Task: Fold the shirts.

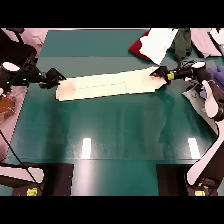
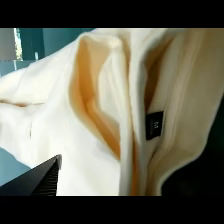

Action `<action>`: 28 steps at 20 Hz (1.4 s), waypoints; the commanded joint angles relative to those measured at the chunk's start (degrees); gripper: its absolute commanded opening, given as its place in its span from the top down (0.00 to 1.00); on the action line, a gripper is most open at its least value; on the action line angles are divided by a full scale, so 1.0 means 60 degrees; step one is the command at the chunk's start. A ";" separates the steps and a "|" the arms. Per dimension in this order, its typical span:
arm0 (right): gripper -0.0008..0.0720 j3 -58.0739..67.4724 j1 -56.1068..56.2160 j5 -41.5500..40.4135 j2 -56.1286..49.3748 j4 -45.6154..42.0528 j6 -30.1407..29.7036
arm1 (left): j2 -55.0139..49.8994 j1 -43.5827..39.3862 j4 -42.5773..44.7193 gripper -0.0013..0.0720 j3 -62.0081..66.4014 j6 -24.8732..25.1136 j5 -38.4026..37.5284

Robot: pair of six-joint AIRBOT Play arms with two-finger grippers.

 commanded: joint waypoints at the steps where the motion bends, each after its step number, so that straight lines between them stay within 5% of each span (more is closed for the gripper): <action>1: 0.26 -0.0004 0.0306 -0.0510 -0.0007 -0.0138 0.0138 | -0.0007 -0.0273 -0.0076 0.24 0.0007 0.0033 -0.0131; 5: 0.96 0.0561 0.0382 0.0718 -0.0004 -0.0160 -0.0080 | -0.0040 -0.1865 -0.0069 0.24 0.0004 0.0200 0.0674; 9: 0.96 0.1264 0.0528 0.4222 0.0375 -0.1392 0.0317 | -0.0036 -0.3741 -0.0058 0.24 0.0000 0.0277 0.2758; 22: 0.96 -0.4371 -0.1548 0.3366 0.5807 -0.2073 -0.0219 | -0.0998 -0.7741 -0.0255 0.24 0.0011 0.0273 0.3807; 23: 0.96 -0.4790 -0.1723 0.3045 0.6200 -0.2288 -0.0324 | -0.1071 -0.8102 -0.0401 0.30 0.0011 0.0273 0.4062; 24: 0.96 -0.5173 -0.1781 0.2692 0.6546 -0.2535 -0.0412 | -0.1137 -0.8466 -0.0477 0.52 0.0011 0.0277 0.4422; 27: 0.96 -0.6419 -0.1781 0.1541 0.7570 -0.2918 -0.0674 | -0.1158 -0.9220 -0.0532 0.95 0.0015 0.0313 0.5442; 28: 0.96 -0.6772 -0.1781 0.1344 0.7810 -0.2918 -0.0750 | -0.1158 -0.9333 -0.0608 0.95 0.0011 0.0306 0.5690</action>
